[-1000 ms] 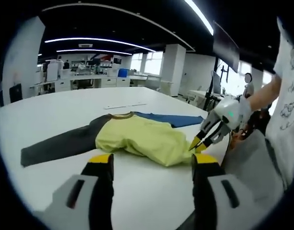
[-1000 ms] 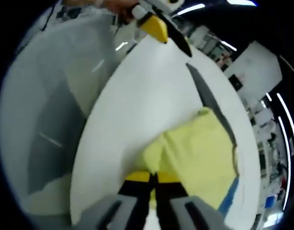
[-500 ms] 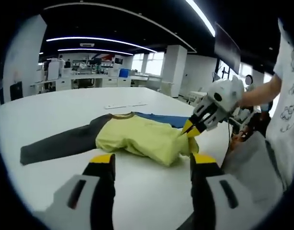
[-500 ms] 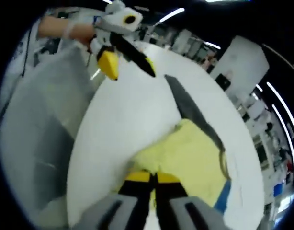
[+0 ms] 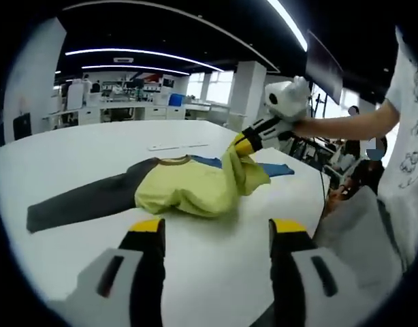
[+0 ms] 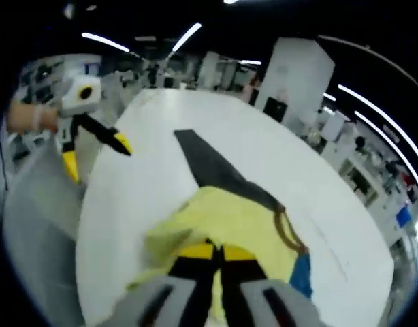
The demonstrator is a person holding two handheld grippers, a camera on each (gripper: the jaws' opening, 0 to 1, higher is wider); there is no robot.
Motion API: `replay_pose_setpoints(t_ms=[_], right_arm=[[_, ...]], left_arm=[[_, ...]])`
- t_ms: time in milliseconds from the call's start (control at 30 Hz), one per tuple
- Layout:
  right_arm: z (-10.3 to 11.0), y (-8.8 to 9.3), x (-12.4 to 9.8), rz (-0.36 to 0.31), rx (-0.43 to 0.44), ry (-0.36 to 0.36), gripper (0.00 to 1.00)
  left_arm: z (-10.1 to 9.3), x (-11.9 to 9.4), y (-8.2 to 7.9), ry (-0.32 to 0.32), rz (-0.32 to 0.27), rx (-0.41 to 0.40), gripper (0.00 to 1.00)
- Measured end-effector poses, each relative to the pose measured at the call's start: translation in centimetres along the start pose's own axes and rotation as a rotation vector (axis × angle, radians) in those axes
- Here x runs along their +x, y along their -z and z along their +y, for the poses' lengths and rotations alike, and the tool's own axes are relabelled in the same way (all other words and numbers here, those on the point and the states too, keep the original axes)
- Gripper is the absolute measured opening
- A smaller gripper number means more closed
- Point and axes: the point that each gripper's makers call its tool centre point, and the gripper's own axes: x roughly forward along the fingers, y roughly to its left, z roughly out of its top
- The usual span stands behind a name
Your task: Fold the garment on the visible template until the final outline fits inside the template.
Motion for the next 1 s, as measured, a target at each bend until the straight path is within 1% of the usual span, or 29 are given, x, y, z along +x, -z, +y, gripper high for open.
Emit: replay_pose_setpoints(t_ms=[100,200,233,400,467,600,667,800,1000], right_arm=[[-2.7,0.4,0.5,-0.005,0.115,0.05,0.0],[-4.2,1.0,0.7,-0.001,0.182,0.085,0.0],[-4.7,1.5,0.5,0.008,0.212,0.102,0.0],[-6.5,2.9,0.6,0.034,0.262,0.146,0.0],[-8.0,3.7,1.3,0.048,0.275,0.156,0.0],[-8.4,5.2,2.0,0.09,0.29,0.179,0.0],[-8.3,5.9,2.1,0.108,0.297,0.188,0.0],[-9.5,7.2,3.5,0.149,0.319,0.205,0.0],[-9.7,8.9,4.5,0.198,0.342,0.214,0.0]], left_arm=[[-0.2,0.2,0.0,0.004,0.003,-0.005,0.58],[-0.2,0.4,0.2,0.004,0.009,-0.009,0.58],[-0.1,0.4,0.2,0.004,0.009,-0.01,0.58],[0.2,0.7,0.5,0.007,0.016,-0.019,0.57],[0.3,0.8,0.6,0.008,0.02,-0.02,0.57],[0.1,1.0,0.7,0.013,0.025,-0.026,0.57],[0.2,1.2,0.8,0.015,0.028,-0.029,0.57],[0.4,1.5,0.8,0.018,0.033,-0.034,0.57],[0.6,1.7,1.1,0.019,0.039,-0.043,0.56]])
